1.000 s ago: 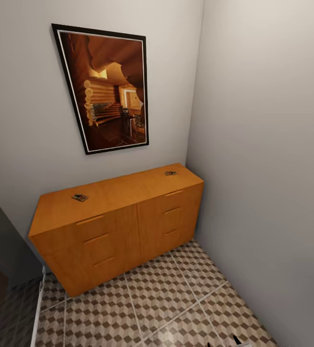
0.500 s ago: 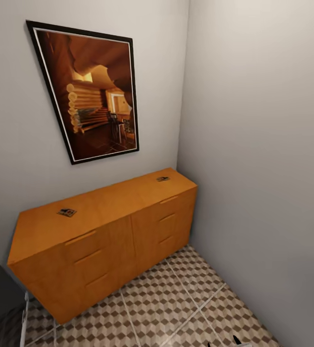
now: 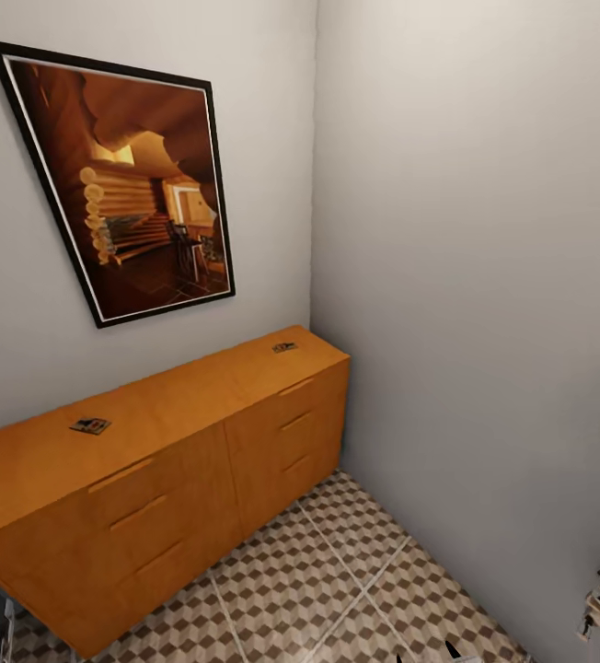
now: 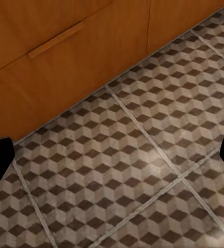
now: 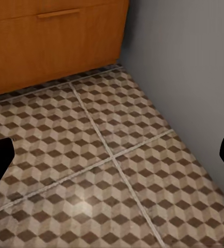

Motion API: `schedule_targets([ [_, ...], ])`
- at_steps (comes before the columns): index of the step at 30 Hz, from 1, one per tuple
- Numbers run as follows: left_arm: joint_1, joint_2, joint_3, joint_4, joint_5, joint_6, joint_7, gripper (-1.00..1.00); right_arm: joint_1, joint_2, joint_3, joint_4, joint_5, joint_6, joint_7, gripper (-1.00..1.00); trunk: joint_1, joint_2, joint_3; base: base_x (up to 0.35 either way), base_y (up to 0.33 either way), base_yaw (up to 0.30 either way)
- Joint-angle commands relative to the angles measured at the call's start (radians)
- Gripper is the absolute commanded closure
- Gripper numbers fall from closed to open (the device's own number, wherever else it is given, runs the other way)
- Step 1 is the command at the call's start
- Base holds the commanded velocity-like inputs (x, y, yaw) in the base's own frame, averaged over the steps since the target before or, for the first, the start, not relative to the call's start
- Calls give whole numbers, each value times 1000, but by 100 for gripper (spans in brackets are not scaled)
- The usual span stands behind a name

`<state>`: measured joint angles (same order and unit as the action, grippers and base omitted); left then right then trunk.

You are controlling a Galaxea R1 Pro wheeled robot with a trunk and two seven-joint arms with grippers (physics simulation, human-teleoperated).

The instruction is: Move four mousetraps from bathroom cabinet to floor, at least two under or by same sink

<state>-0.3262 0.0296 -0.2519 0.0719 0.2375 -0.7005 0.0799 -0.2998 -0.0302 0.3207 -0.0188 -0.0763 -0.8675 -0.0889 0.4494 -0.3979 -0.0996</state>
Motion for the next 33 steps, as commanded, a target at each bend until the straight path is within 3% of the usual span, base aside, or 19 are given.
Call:
schedule_targets([
  [1,-1,0,-9,3,3,-5,4,-100,-1,0,9,0,-8,-2,-3,-100,1,-2,-1,0,0,-219],
  [10,-2,0,-9,3,3,-5,4,-100,-1,1,9,0,-8,-3,-3,-100,1,-2,8,0,0,-179],
  [33,0,-13,-9,3,3,-5,4,-100,-1,-3,9,0,-7,-2,-3,-100,1,-2,3,0,0,-9],
])
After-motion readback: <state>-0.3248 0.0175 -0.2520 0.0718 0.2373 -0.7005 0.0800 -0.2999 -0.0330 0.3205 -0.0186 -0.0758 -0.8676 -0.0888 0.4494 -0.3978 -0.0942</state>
